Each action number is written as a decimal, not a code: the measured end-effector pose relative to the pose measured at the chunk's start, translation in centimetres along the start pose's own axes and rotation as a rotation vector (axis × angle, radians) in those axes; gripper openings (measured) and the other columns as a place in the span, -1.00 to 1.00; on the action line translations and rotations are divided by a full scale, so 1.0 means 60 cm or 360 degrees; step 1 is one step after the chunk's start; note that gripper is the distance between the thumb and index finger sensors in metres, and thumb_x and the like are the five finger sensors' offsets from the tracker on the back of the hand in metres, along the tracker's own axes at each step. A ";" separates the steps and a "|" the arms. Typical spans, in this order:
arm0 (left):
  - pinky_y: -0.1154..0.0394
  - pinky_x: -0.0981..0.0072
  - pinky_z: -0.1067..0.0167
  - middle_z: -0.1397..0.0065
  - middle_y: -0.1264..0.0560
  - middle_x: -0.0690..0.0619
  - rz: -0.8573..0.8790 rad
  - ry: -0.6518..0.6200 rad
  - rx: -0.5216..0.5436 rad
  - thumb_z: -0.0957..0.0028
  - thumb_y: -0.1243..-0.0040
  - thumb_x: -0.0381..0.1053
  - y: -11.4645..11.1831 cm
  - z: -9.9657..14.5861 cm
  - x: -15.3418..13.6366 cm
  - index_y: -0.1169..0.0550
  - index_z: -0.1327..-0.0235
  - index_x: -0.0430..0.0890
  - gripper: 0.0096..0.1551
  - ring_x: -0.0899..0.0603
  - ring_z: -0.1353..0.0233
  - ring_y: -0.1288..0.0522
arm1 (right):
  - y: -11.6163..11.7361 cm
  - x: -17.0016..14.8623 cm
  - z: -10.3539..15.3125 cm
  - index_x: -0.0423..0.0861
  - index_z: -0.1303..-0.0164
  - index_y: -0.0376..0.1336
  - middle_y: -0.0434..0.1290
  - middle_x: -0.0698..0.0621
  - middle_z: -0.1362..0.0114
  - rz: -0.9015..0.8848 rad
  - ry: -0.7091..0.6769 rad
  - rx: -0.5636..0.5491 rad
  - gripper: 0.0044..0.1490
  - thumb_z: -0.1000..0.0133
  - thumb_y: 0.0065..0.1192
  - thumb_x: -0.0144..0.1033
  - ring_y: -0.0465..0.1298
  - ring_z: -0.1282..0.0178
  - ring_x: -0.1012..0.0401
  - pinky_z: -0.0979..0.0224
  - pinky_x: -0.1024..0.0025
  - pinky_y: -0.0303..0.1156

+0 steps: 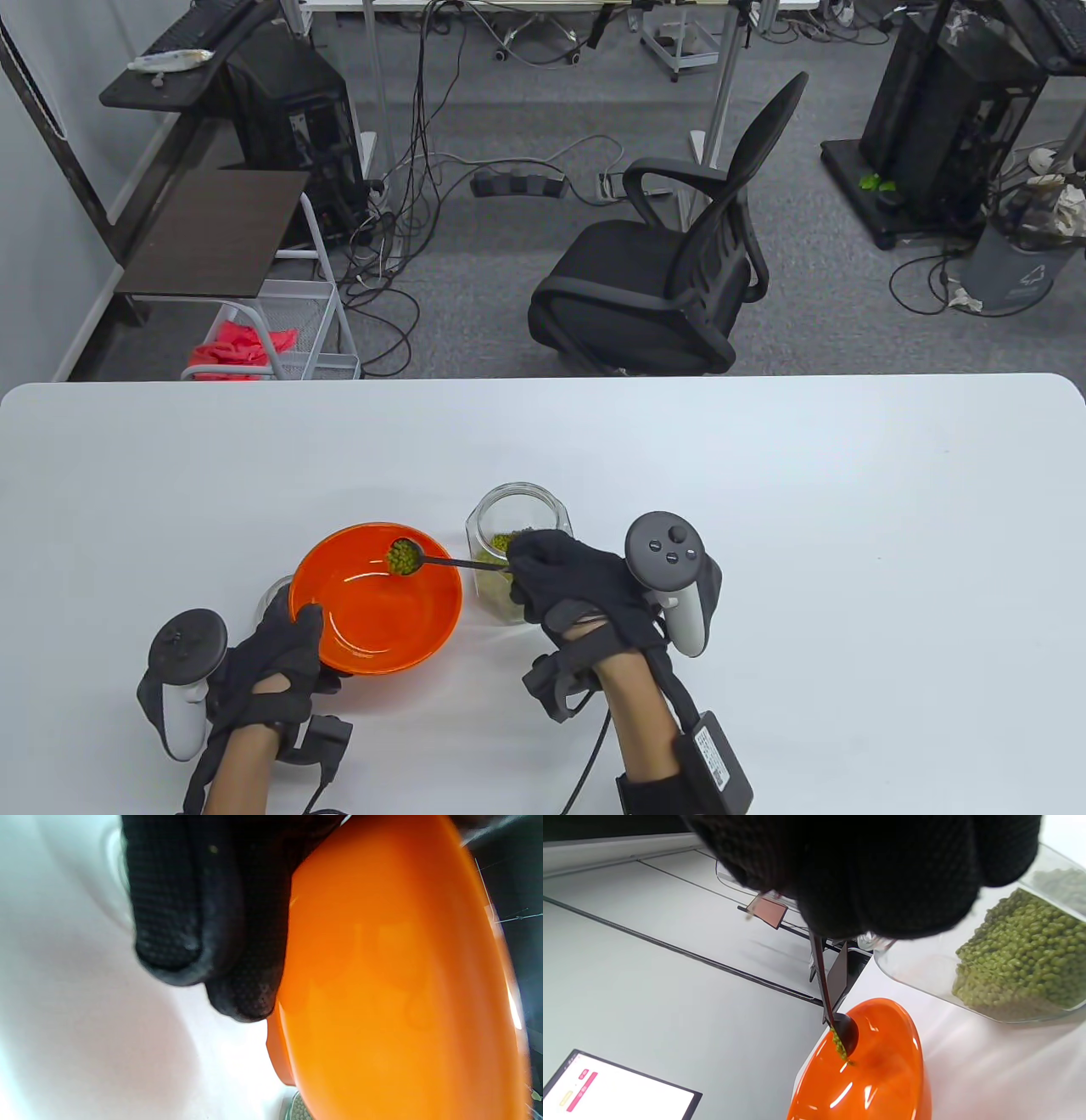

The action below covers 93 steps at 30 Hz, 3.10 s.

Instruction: Portion mung beans with measuring scoop (Bowl in hand)

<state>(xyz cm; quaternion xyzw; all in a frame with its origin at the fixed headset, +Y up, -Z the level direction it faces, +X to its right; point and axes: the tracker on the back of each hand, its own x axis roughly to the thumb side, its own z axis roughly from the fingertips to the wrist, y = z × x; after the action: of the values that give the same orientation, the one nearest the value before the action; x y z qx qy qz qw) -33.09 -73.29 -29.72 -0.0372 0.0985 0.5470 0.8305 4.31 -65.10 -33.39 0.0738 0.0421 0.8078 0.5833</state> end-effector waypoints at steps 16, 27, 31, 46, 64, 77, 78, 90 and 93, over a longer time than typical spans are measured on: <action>-0.82 0.41 0.30 -0.37 -0.41 -0.21 0.0022 -0.0003 -0.0015 -0.20 0.07 0.16 0.000 0.000 -0.001 -0.13 -0.54 -0.30 -0.20 -0.09 0.18 -0.87 | 0.037 0.020 0.008 -0.27 -0.18 0.42 0.61 -0.32 -0.04 0.0144 -0.0117 -0.0019 -0.46 0.03 0.41 -0.53 0.67 0.17 -0.07 -0.17 -0.28 0.41; -0.82 0.42 0.30 -0.37 -0.41 -0.21 0.0043 -0.0003 -0.0034 -0.21 0.07 0.16 -0.002 -0.001 -0.002 -0.13 -0.53 -0.31 -0.19 -0.09 0.18 -0.87 | 0.044 0.034 0.017 -0.21 -0.16 0.46 0.60 -0.32 -0.10 0.0217 -0.0196 -0.0069 -0.48 0.05 0.42 -0.58 0.67 0.11 -0.11 -0.20 -0.31 0.38; -0.82 0.42 0.30 -0.37 -0.41 -0.21 0.0049 -0.0002 -0.0037 -0.21 0.08 0.16 -0.002 -0.001 -0.002 -0.13 -0.54 -0.31 -0.19 -0.08 0.18 -0.87 | 0.048 0.042 0.022 -0.20 -0.14 0.47 0.60 -0.31 -0.11 0.0290 -0.0225 -0.0113 -0.49 0.05 0.43 -0.59 0.66 0.09 -0.12 -0.21 -0.32 0.37; -0.82 0.41 0.30 -0.36 -0.41 -0.21 0.0049 -0.0002 -0.0037 -0.21 0.08 0.16 -0.002 -0.001 -0.002 -0.13 -0.54 -0.31 -0.19 -0.09 0.18 -0.87 | 0.029 0.049 0.029 -0.14 -0.10 0.50 0.59 -0.29 -0.13 0.0284 -0.0249 -0.0227 -0.52 0.05 0.44 -0.59 0.64 0.06 -0.12 -0.23 -0.33 0.35; -0.82 0.41 0.30 -0.37 -0.41 -0.21 0.0051 -0.0009 -0.0034 -0.21 0.08 0.16 -0.001 -0.001 -0.001 -0.13 -0.54 -0.31 -0.19 -0.09 0.18 -0.87 | -0.095 0.050 0.067 -0.23 -0.16 0.41 0.56 -0.29 -0.03 -0.0020 -0.0241 -0.0608 -0.52 -0.03 0.35 -0.46 0.60 0.18 -0.04 -0.20 -0.30 0.35; -0.81 0.40 0.29 -0.38 -0.40 -0.21 0.0041 -0.0022 -0.0019 -0.21 0.08 0.16 0.002 -0.001 0.000 -0.12 -0.54 -0.30 -0.19 -0.10 0.17 -0.86 | -0.104 0.059 0.078 -0.25 -0.16 0.41 0.56 -0.29 -0.01 0.0383 -0.0177 -0.0818 -0.52 -0.03 0.33 -0.44 0.59 0.22 -0.03 -0.19 -0.29 0.35; -0.81 0.40 0.28 -0.38 -0.40 -0.21 0.0040 -0.0023 -0.0017 -0.21 0.08 0.16 0.002 -0.001 0.000 -0.12 -0.54 -0.30 -0.19 -0.10 0.16 -0.86 | -0.101 0.060 0.077 -0.25 -0.16 0.41 0.56 -0.29 -0.01 0.0427 -0.0168 -0.0829 -0.52 -0.03 0.33 -0.44 0.59 0.22 -0.02 -0.19 -0.29 0.35; -0.81 0.39 0.28 -0.38 -0.39 -0.21 0.0037 -0.0058 -0.0005 -0.21 0.08 0.17 0.006 -0.001 0.004 -0.12 -0.54 -0.30 -0.19 -0.10 0.16 -0.86 | -0.010 0.078 0.029 -0.22 -0.14 0.42 0.57 -0.27 0.01 0.1138 -0.0087 -0.0751 -0.53 -0.02 0.32 -0.44 0.59 0.22 -0.02 -0.20 -0.28 0.35; -0.81 0.39 0.27 -0.38 -0.39 -0.21 0.0037 -0.0066 -0.0010 -0.21 0.08 0.17 0.006 -0.001 0.004 -0.12 -0.54 -0.29 -0.19 -0.10 0.16 -0.86 | 0.009 0.086 0.014 -0.20 -0.13 0.43 0.57 -0.26 0.02 0.1329 -0.0072 -0.0698 -0.53 -0.01 0.30 -0.43 0.59 0.23 -0.01 -0.21 -0.28 0.36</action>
<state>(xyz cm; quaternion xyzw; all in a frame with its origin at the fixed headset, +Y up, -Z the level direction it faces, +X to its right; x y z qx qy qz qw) -33.33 -72.94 -29.83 -0.0274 0.0799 0.5576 0.8258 2.37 -60.42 -32.13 -0.0229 -0.1758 0.9613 0.2110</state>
